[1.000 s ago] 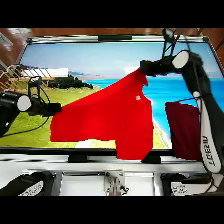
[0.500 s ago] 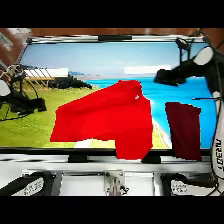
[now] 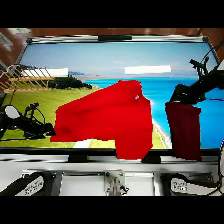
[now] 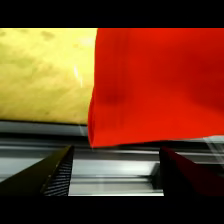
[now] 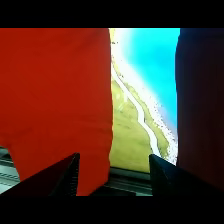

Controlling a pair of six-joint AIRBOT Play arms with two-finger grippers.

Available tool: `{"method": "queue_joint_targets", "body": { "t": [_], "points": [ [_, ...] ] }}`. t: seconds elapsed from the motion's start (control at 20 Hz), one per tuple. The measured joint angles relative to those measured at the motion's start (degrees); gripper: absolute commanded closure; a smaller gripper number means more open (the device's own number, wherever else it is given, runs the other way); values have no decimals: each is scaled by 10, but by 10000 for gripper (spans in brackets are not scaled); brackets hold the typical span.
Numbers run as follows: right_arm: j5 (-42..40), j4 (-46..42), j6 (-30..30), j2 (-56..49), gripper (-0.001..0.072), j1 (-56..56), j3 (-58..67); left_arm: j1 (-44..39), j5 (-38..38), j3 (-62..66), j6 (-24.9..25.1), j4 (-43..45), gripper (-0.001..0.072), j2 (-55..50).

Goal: Fold the shirts.

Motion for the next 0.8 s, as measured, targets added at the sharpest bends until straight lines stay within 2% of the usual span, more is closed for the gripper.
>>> {"method": "queue_joint_targets", "body": {
  "t": [0.1, 0.15, 0.25, 0.3, 0.4, 0.5, 0.6, 0.65, 0.8],
  "points": [
    [3, 2, -2, 0, 166, -3, -3, 0, 14, -21, 9, -10, 110, -4],
    [5, 3, -3, 0, 166, -3, -4, 1, 22, -29, 13, -11, 185, -9],
    [5, 3, -3, 0, 166, -5, -5, 1, 38, -41, 18, -19, 213, -18],
    [4, 3, -3, 0, 165, -6, -5, 1, 44, -45, 20, -23, 253, -22],
    [5, 2, -3, 0, 165, -5, -6, 1, 62, -49, 22, -32, 272, -27],
    [5, -5, 3, 0, 166, -6, -8, 1, 68, -51, 22, -36, 427, -35],
    [5, -14, 10, 0, 166, -7, -20, 1, 73, -52, 19, -44, 647, -46],
    [5, -16, 12, 0, 165, -7, -36, 1, 72, -52, 20, -48, 675, -50],
    [-15, -21, 16, -1, 165, 4, -123, 2, 67, -52, 31, -60, 676, -59]
  ]
}}
